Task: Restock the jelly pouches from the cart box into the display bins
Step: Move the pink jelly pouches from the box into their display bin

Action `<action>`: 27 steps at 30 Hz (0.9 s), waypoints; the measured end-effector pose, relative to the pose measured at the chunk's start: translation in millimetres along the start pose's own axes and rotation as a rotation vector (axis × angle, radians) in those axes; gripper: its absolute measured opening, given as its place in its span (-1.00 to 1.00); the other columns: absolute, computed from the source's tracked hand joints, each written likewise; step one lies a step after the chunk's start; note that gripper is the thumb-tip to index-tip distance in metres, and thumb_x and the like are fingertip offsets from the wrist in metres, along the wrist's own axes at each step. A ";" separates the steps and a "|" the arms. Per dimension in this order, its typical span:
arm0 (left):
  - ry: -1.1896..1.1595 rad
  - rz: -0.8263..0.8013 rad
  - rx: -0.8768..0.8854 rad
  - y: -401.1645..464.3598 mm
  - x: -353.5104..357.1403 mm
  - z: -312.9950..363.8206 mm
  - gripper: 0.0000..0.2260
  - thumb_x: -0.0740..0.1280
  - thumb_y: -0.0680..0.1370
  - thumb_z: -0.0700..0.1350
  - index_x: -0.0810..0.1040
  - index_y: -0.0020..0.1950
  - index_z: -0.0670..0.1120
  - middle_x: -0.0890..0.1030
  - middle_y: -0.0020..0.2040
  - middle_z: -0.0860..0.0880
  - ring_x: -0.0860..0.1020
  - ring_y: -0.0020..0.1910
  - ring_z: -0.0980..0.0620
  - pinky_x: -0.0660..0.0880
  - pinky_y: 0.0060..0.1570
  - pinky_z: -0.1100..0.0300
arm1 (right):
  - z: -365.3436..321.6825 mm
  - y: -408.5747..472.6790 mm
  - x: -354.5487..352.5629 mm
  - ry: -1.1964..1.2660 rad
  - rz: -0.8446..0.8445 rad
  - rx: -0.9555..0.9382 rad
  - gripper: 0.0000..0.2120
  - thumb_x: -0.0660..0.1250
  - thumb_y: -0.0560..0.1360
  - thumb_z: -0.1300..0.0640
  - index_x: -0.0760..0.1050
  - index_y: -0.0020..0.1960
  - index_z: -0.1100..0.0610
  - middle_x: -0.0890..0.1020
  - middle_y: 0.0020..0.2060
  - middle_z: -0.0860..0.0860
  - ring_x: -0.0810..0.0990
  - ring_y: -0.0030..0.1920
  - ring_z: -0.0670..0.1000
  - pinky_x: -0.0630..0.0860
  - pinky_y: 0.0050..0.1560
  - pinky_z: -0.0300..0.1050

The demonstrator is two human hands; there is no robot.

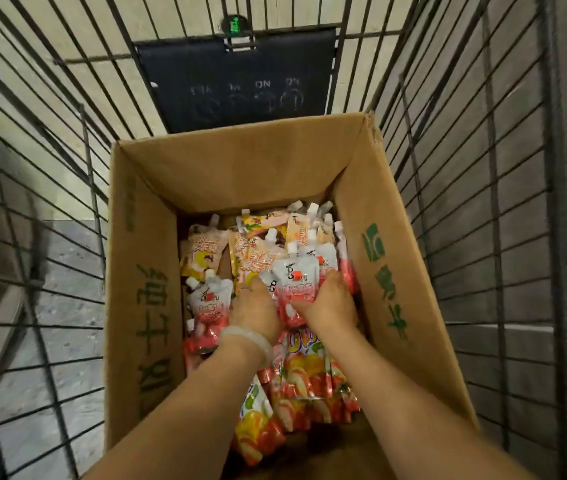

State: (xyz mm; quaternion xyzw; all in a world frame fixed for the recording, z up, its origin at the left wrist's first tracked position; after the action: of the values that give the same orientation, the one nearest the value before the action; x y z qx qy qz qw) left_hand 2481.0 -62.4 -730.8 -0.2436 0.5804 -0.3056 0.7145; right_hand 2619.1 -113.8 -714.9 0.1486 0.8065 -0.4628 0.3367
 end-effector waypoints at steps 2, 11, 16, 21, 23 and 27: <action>-0.042 0.006 -0.049 1.6 -0.4 -0.4 -0.52 0.29 0.51 -0.22 0.15 0.36 -0.20 0.45 0.22 -0.23 0.48 0.19 -0.23 0.44 0.11 -0.01 | 1.2 0.4 3.2 0.029 0.000 0.009 -0.33 0.48 0.40 0.11 0.25 0.39 0.20 0.49 0.28 0.13 0.48 0.27 0.17 0.48 0.21 0.04; -0.360 -0.032 -0.163 -4.9 -6.3 -11.6 -0.76 0.44 0.41 -0.18 0.54 0.03 -0.21 0.62 0.03 -0.19 0.59 0.02 -0.17 0.54 -0.05 0.11 | 5.5 4.6 2.3 0.216 -0.032 -0.005 -0.64 0.52 0.33 0.12 0.34 -0.09 0.09 0.52 -0.07 0.03 0.54 -0.01 0.07 0.43 -0.10 -0.11; -0.596 -0.011 -0.222 -14.5 -16.5 -21.5 -0.69 0.36 0.48 -0.15 0.50 0.18 -0.22 0.61 0.07 -0.22 0.58 0.05 -0.18 0.53 0.04 0.06 | -3.8 -10.2 -2.1 0.297 -0.066 -0.137 -0.66 0.50 0.35 0.15 0.32 -0.14 0.08 0.47 -0.20 -0.03 0.46 -0.18 -0.02 0.39 -0.26 -0.17; -1.030 -0.041 -0.171 -45.9 -40.5 -27.3 -0.74 0.40 0.49 -0.07 0.50 0.12 -0.14 0.64 -0.01 -0.13 0.61 -0.09 -0.08 0.57 -0.02 0.04 | -28.6 -33.7 -18.4 0.610 -0.282 -0.145 -0.76 0.47 0.40 0.24 0.51 0.01 0.09 0.64 -0.09 0.04 0.65 -0.12 -0.02 0.61 -0.14 -0.12; -1.124 -0.053 -0.135 -61.0 -58.5 -27.3 -0.73 0.42 0.46 0.04 0.55 0.08 -0.05 0.67 -0.01 -0.13 0.64 -0.04 -0.11 0.56 0.09 -0.07 | -45.6 -48.4 -36.1 0.668 -0.326 -0.165 -0.92 0.42 0.45 0.20 0.53 -0.10 0.12 0.64 -0.23 0.00 0.62 -0.33 -0.10 0.52 -0.36 -0.26; -1.385 -0.002 -0.081 -91.8 -107.3 -21.6 -0.85 0.32 0.55 -0.03 0.55 0.06 -0.07 0.66 -0.25 -0.04 0.65 -0.23 -0.04 0.60 -0.09 0.03 | -87.6 -78.2 -72.3 0.856 -0.367 -0.189 -0.93 0.34 0.51 0.22 0.54 -0.02 0.10 0.67 -0.18 0.02 0.64 -0.31 -0.10 0.57 -0.27 -0.21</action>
State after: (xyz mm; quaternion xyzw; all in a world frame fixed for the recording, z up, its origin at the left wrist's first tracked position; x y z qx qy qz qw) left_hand 2430.8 -48.8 -597.7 -0.4095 0.0013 -0.0582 0.9104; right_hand 2593.3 -75.7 -585.0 0.1496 0.9243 -0.3363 -0.1013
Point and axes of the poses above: each hand's wrist, its own y-axis towards the middle knuckle, its own x-axis out of the palm, z = x × y, the point moved 9 cm from there along y, towards the middle knuckle
